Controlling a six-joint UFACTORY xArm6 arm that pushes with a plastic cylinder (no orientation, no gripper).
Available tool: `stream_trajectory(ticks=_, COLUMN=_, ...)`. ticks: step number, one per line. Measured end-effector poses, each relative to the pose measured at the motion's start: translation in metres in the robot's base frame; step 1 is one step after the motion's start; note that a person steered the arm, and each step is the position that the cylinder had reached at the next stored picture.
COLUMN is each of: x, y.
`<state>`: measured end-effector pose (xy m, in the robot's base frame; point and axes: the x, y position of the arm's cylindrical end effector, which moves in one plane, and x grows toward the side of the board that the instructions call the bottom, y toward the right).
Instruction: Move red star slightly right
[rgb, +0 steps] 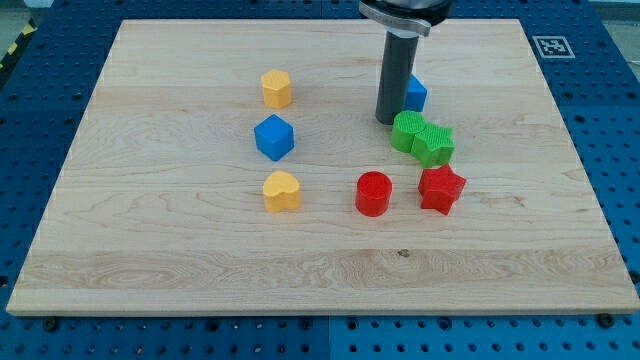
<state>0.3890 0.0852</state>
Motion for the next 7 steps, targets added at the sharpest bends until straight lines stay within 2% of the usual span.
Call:
stream_trajectory(ticks=1, x=0.002, y=0.001)
stream_trajectory(ticks=2, x=0.027, y=-0.033)
stream_trajectory(ticks=3, x=0.053, y=-0.042)
stream_trajectory(ticks=5, x=0.098, y=-0.002)
stream_trajectory(ticks=7, x=0.116, y=0.043)
